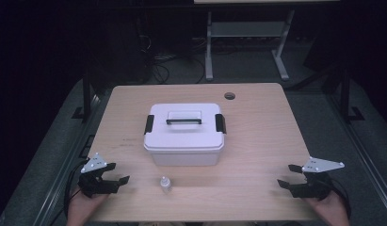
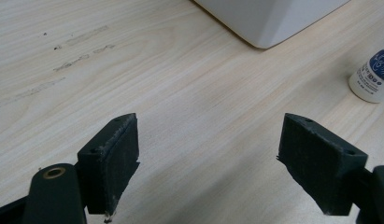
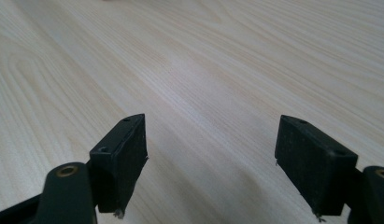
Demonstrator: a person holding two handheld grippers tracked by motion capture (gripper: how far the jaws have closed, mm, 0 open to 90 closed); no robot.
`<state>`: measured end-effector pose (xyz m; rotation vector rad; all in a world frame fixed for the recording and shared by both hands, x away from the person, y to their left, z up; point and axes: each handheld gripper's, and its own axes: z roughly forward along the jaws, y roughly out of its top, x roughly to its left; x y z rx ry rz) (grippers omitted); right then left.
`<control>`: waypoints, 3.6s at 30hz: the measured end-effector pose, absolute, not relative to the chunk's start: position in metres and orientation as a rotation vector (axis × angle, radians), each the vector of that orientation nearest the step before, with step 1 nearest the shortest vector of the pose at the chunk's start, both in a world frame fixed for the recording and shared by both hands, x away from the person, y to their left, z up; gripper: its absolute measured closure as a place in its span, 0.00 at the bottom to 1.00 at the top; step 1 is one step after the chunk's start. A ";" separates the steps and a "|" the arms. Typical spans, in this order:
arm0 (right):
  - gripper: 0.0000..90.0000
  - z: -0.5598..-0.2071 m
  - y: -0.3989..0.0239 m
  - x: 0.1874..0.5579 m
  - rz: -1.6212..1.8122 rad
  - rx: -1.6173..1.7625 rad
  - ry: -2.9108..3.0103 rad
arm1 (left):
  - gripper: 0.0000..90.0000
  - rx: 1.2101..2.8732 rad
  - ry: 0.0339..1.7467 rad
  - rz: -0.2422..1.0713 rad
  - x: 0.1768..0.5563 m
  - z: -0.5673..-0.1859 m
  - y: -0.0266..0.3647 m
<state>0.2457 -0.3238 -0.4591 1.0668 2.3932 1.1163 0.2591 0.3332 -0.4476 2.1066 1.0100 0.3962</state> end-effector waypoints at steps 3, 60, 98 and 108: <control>0.27 -0.457 -0.324 0.247 1.126 1.059 2.395 | 0.22 2.112 1.010 0.395 0.258 -0.448 0.333; 0.28 -0.329 -0.266 0.324 0.980 0.651 2.670 | 0.22 2.095 0.995 0.384 0.258 -0.448 0.339; 0.28 -0.287 -0.214 0.355 0.921 0.478 2.749 | 0.22 2.095 0.996 0.387 0.257 -0.448 0.343; 0.28 -0.279 -0.197 0.361 0.919 0.433 2.768 | 0.22 2.091 0.997 0.390 0.257 -0.447 0.344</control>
